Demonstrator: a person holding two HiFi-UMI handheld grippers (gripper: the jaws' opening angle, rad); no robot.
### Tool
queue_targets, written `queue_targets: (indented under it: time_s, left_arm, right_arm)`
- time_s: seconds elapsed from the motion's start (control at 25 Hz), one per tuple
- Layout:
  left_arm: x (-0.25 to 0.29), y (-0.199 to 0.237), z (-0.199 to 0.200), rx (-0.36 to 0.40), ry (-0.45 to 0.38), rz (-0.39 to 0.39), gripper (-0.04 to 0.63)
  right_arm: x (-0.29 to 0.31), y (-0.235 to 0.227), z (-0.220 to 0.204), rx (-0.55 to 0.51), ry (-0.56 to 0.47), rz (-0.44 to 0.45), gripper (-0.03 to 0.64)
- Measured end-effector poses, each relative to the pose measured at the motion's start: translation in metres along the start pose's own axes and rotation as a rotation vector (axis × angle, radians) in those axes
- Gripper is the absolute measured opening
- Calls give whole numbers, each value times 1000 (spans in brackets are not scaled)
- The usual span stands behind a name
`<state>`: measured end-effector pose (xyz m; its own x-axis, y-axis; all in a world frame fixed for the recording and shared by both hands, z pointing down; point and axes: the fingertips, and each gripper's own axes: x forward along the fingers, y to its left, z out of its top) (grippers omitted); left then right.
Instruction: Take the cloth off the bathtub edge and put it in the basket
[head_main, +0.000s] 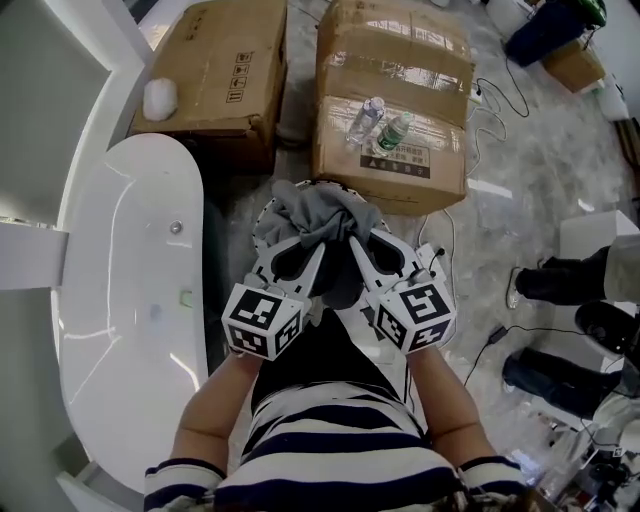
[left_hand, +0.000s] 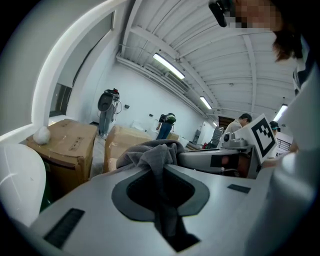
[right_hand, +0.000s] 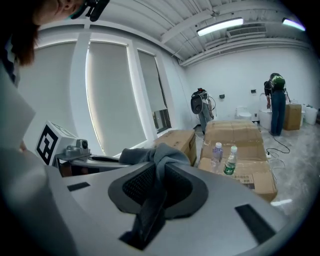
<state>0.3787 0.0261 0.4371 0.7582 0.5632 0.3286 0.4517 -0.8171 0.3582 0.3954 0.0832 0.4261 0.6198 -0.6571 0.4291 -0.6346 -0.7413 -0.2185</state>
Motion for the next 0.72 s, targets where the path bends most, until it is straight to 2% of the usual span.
queue_targets:
  time_s: [0.28, 0.56, 0.72]
  left_arm:
    - [36, 39, -70, -7, 154, -40, 52]
    - [64, 82, -138, -9, 338, -26, 52]
    - [75, 96, -172, 7, 446, -11, 52]
  right_arm:
    - [43, -33, -74, 38, 120, -63, 72]
    - [82, -58, -145, 70, 287, -109, 66]
    - [96, -70, -169, 87, 337, -124, 41]
